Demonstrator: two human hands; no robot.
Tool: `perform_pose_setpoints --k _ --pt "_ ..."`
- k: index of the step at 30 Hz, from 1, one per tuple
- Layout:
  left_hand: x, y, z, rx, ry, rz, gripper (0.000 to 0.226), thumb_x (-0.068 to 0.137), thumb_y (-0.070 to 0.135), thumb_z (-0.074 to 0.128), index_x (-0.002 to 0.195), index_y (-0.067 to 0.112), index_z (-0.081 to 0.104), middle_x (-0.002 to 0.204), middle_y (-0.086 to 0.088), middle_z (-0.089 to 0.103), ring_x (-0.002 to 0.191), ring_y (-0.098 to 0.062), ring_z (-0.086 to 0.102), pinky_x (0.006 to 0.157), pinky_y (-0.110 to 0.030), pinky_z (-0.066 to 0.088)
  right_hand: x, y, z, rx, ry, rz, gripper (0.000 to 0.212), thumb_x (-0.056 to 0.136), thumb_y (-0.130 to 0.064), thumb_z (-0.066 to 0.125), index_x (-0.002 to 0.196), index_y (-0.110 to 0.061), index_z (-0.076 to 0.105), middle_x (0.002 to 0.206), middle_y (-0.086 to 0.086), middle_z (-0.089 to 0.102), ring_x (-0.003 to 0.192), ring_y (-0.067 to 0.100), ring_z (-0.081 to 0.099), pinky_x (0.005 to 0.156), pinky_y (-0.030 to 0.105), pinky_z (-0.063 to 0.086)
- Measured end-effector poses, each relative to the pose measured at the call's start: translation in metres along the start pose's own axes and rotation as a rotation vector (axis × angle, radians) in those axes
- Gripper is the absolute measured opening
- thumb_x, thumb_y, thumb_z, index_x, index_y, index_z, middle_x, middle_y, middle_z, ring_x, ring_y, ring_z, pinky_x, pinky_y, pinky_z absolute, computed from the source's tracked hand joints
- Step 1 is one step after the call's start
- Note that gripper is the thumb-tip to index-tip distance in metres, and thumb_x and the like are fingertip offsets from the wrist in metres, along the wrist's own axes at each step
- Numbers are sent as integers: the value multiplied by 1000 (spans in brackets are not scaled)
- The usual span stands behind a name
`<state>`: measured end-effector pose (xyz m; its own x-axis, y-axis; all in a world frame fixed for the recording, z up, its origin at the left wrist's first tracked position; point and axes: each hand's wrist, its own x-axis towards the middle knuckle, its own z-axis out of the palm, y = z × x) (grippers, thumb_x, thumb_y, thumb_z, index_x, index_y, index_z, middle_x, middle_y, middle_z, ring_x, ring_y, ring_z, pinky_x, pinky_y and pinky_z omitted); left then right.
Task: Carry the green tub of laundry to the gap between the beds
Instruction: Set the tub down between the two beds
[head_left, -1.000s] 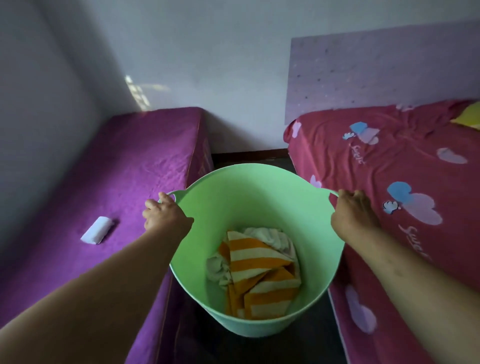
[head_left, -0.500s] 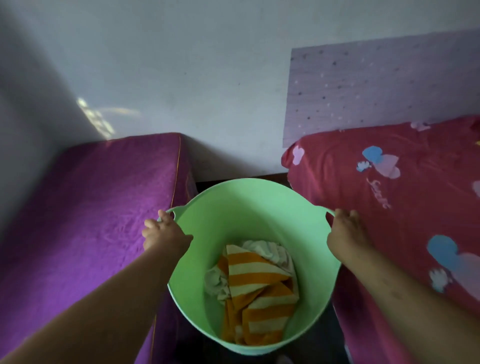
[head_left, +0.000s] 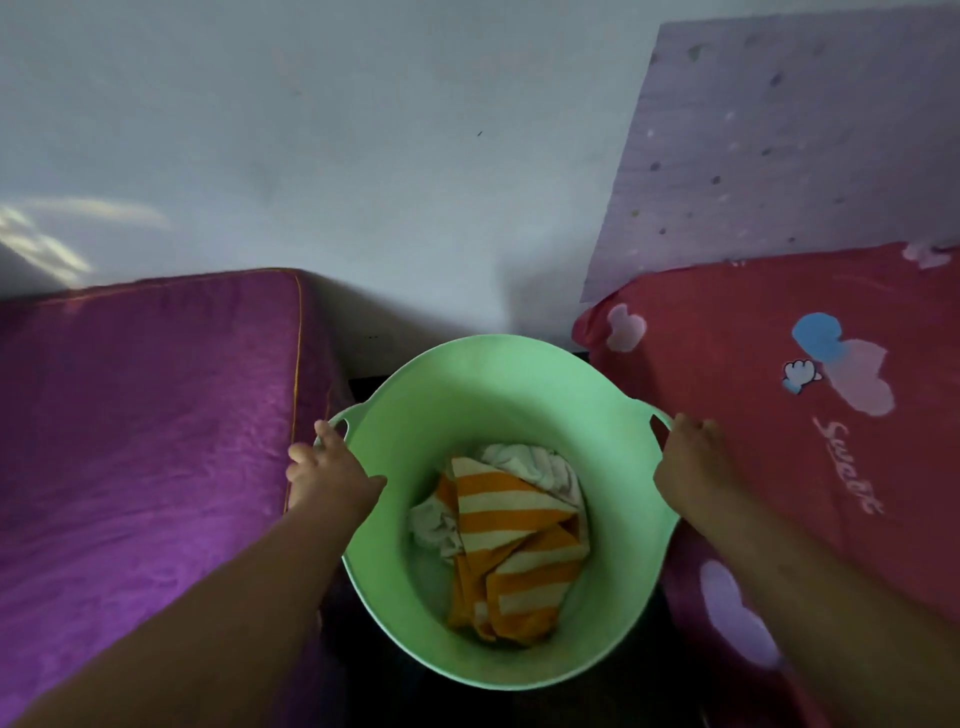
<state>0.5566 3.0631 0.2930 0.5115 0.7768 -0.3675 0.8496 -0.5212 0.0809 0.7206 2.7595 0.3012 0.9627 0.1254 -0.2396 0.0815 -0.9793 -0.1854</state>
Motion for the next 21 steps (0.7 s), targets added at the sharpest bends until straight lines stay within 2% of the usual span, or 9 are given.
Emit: perform_pose_setpoints --k 4,9,21 --pt "77 21 18 -38 -85 -9 115 77 47 74 153 9 -3 140 -27 27 125 -41 41 100 -46 41 63 -27 29 17 -27 80 33 76 3 58 108 8 52 116 32 55 108 43 55 90 40 47" --pt "157 45 43 -67 -166 -51 116 75 46 76 154 15 -3 141 -26 28 124 -42 43 98 -48 42 133 -51 69 22 -133 162 38 76 5 55 114 6 50 120 32 51 109 45 52 95 44 45" --pt "281 90 93 -133 -298 -159 116 73 53 73 155 19 -2 146 -29 22 126 -45 41 101 -49 38 277 -87 136 -101 -212 103 40 82 2 54 121 7 46 128 32 47 116 46 49 101 45 41"
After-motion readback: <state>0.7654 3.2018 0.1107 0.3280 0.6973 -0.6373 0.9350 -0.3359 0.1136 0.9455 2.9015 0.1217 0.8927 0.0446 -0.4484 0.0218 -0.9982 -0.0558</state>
